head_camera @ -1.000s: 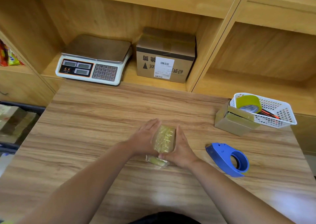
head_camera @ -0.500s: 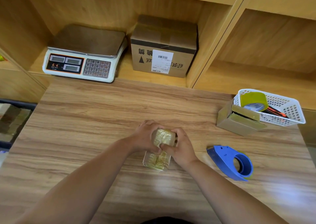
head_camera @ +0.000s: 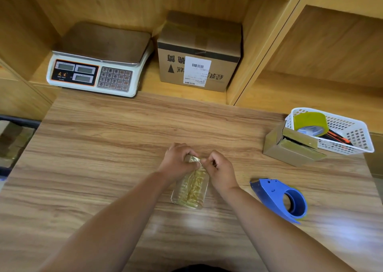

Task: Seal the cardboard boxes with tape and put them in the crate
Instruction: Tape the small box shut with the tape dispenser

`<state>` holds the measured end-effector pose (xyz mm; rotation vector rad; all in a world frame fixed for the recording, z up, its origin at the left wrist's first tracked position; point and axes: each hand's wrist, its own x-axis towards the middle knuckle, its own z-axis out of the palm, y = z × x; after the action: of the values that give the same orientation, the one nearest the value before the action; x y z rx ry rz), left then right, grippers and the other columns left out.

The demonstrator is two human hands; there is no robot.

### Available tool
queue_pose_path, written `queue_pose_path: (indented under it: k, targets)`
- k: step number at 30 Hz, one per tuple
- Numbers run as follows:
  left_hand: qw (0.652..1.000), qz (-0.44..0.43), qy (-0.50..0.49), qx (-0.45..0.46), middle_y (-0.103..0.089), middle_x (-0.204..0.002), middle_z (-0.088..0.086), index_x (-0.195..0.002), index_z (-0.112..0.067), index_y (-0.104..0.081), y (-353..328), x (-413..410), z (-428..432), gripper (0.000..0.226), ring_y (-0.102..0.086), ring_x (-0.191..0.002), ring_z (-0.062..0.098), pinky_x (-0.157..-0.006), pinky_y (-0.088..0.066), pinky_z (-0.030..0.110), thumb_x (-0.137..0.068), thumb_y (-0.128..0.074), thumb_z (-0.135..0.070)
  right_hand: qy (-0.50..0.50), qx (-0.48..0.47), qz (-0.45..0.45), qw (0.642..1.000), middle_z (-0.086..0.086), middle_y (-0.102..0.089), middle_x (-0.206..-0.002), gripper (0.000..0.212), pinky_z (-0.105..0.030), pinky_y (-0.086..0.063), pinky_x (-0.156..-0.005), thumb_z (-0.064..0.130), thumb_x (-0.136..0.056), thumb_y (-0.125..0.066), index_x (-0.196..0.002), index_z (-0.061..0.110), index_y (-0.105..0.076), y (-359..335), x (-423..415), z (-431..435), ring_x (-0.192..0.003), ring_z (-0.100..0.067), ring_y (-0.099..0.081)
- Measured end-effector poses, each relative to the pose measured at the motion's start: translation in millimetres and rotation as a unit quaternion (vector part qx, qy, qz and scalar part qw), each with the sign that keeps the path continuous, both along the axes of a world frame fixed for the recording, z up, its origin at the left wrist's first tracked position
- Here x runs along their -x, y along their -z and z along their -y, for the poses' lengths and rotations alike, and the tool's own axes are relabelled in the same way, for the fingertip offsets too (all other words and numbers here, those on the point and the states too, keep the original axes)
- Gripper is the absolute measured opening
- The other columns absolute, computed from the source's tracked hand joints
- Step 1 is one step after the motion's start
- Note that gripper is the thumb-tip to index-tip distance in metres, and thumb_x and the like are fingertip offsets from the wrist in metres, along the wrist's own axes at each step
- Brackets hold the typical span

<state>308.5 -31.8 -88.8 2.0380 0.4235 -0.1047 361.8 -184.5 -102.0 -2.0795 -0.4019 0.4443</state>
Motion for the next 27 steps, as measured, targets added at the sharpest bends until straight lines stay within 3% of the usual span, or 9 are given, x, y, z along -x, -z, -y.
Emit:
queue_pose_path:
  k: [5,8,12,14,17,20,24,27]
  targets:
    - [0.997,0.054,-0.048,-0.028,-0.052,-0.083,-0.018,-0.088,-0.022,-0.067,7,6,11,0.012,-0.040,-0.099,0.008,-0.091,-0.033,0.030,-0.078,-0.074,-0.023,0.006,-0.003,0.004,1.000,0.005,-0.041,-0.063,0.034,-0.030,-0.033,-0.059,0.018,-0.091,-0.060,-0.064,0.023,-0.040,1,3,0,-0.062,-0.012,-0.038]
    - [0.996,0.076,-0.042,-0.020,-0.056,-0.082,-0.015,-0.083,-0.023,-0.067,12,5,11,0.004,-0.042,-0.097,0.007,-0.087,-0.034,0.026,-0.084,-0.068,-0.019,-0.027,0.037,-0.024,0.999,0.005,-0.051,-0.080,0.018,-0.026,-0.037,-0.064,0.031,-0.087,-0.065,-0.080,0.029,-0.048,3,3,5,-0.071,-0.011,-0.045]
    - [0.994,0.084,-0.060,0.021,-0.062,-0.089,-0.012,-0.084,-0.024,-0.067,17,5,12,0.017,-0.043,-0.100,0.002,-0.083,-0.031,0.009,-0.092,-0.057,-0.014,-0.062,0.092,-0.043,0.993,0.020,-0.043,-0.104,0.051,-0.017,-0.037,-0.077,0.050,-0.070,-0.074,-0.110,0.030,-0.049,9,4,8,-0.100,-0.002,-0.043]
    - [0.993,0.072,-0.080,0.045,-0.062,-0.093,-0.013,-0.088,-0.024,-0.069,19,6,12,0.023,-0.042,-0.101,-0.001,-0.084,-0.028,0.002,-0.096,-0.051,-0.012,-0.059,0.079,-0.024,0.995,0.024,-0.043,-0.102,0.044,-0.013,-0.033,-0.080,0.048,-0.071,-0.074,-0.106,0.030,-0.052,8,4,4,-0.105,-0.002,-0.040]
    - [0.992,0.054,-0.100,0.058,-0.062,-0.097,-0.011,-0.092,-0.021,-0.071,21,7,12,0.026,-0.041,-0.101,0.000,-0.083,-0.026,-0.001,-0.098,-0.046,-0.015,-0.030,0.058,-0.004,0.998,0.019,-0.048,-0.092,0.028,-0.015,-0.034,-0.073,0.041,-0.073,-0.076,-0.084,0.034,-0.051,8,2,-2,-0.097,-0.006,-0.044]
    - [0.990,0.047,-0.114,0.064,-0.062,-0.095,-0.013,-0.093,-0.025,-0.071,22,7,13,0.028,-0.040,-0.097,-0.002,-0.080,-0.026,-0.002,-0.099,-0.045,-0.019,0.000,0.055,0.005,0.998,0.014,-0.048,-0.078,0.035,-0.020,-0.035,-0.064,0.035,-0.072,-0.077,-0.067,0.032,-0.043,7,1,-7,-0.081,-0.005,-0.046]
    - [0.985,0.053,-0.145,0.080,-0.054,-0.073,-0.017,-0.064,-0.040,-0.056,22,9,15,0.042,-0.042,-0.090,-0.004,-0.075,-0.029,0.001,-0.098,-0.047,-0.018,0.000,0.058,0.032,0.998,0.014,-0.043,-0.070,0.043,-0.022,-0.031,-0.060,0.032,-0.075,-0.076,-0.062,0.031,-0.035,7,0,-10,-0.074,-0.008,-0.042]
    - [0.988,0.046,-0.135,0.065,-0.053,-0.081,-0.019,-0.070,-0.041,-0.057,21,8,14,0.037,-0.039,-0.090,-0.008,-0.076,-0.030,0.002,-0.098,-0.047,-0.018,0.009,0.046,0.023,0.999,0.013,-0.041,-0.067,0.044,-0.026,-0.030,-0.060,0.030,-0.077,-0.075,-0.060,0.029,-0.035,5,0,-13,-0.073,-0.011,-0.041]
